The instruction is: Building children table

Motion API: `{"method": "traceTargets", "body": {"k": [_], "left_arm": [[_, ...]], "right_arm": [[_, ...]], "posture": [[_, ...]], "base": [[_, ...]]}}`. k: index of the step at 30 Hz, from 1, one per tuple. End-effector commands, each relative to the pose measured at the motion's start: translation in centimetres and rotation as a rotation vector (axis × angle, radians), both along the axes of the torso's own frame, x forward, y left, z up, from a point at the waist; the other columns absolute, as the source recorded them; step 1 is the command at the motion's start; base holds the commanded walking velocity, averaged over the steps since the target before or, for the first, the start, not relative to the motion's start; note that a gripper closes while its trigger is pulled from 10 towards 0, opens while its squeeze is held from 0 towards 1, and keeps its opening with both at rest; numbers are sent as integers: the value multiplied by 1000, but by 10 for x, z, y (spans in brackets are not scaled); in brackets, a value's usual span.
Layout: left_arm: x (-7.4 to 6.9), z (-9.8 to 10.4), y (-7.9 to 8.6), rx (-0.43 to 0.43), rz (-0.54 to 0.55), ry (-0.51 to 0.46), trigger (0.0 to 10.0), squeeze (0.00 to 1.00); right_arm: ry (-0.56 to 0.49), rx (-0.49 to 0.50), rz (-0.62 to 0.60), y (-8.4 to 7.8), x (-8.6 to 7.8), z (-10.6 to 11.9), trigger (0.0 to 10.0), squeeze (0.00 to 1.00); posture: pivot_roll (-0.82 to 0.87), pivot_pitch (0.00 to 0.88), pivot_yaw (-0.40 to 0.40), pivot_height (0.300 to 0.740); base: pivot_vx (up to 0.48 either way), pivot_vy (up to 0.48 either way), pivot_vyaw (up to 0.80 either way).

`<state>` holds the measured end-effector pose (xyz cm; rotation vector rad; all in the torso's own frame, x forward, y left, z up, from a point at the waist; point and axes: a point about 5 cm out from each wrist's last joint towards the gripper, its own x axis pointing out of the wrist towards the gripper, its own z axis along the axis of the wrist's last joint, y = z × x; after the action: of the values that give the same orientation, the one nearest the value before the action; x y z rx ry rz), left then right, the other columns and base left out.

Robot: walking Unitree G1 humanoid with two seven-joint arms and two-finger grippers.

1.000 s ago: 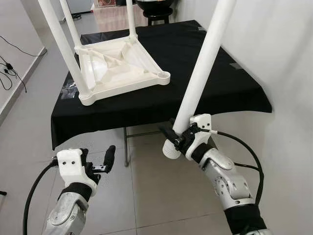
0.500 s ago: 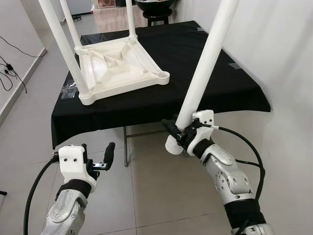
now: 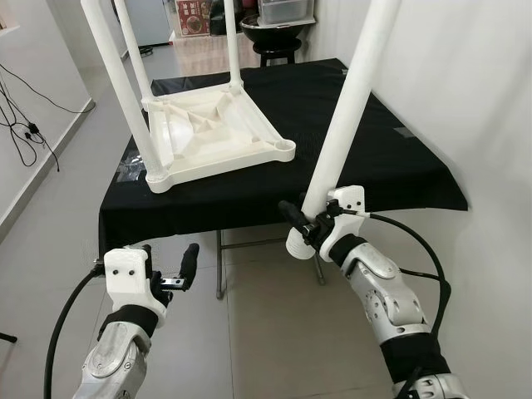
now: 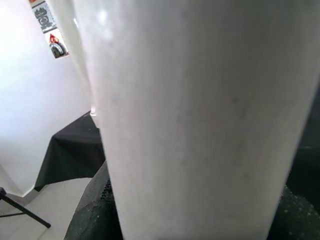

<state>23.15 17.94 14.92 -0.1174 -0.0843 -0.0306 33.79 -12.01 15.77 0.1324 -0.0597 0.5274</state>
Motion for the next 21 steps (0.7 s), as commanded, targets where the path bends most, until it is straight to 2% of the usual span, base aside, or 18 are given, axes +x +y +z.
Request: {"method": "traceTargets", "body": {"k": [1, 21], "left_arm": [[0, -3, 2, -2, 10, 9, 10000, 0], [3, -3, 0, -9, -3, 4, 10000, 0]], "right_arm": [[-20, 3, 8, 3, 2, 5, 10000, 0], [-20, -2, 8, 2, 7, 4, 10000, 0]], "posture": [[-65, 39, 45, 740], [-74, 43, 40, 740]], "base": [[326, 0, 0], [326, 0, 0]]}}
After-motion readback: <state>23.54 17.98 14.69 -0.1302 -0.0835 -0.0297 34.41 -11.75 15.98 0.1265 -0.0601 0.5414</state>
